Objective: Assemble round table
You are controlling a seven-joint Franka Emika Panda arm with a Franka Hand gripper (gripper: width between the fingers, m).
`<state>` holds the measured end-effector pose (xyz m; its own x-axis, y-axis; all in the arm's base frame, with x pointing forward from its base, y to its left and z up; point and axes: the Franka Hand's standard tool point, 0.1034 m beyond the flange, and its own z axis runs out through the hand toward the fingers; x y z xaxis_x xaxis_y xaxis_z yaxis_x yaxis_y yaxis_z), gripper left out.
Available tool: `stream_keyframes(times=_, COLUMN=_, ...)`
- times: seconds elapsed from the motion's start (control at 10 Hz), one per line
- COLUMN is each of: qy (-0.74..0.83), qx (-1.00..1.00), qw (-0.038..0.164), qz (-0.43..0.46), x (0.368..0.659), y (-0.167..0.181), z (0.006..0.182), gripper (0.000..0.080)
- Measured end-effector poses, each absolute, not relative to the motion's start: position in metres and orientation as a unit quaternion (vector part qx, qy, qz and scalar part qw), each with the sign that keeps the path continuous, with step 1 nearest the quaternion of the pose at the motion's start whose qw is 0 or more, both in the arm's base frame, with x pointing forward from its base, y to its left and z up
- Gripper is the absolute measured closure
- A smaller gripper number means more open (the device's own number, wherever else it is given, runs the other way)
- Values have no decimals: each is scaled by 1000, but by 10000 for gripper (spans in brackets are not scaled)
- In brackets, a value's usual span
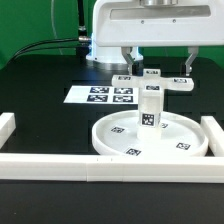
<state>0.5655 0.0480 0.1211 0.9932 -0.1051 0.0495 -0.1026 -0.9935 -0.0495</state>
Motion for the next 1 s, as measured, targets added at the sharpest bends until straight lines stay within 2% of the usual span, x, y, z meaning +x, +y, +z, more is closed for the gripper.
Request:
stream_keyframes(times=0.2, qy=-71, qx=-997, qw=18, qz=-22, x=565, y=53, z=122, gripper=151)
stream_keyframes(times=0.6, qy=-185, qx=-982, qw=14, qz=-23, x=565, y=48, z=121, gripper=151)
stream_keyframes(times=1.0, qy=-412, qx=-911, qw=-2, qz=-11, x=566, y=44, z=121, gripper=151)
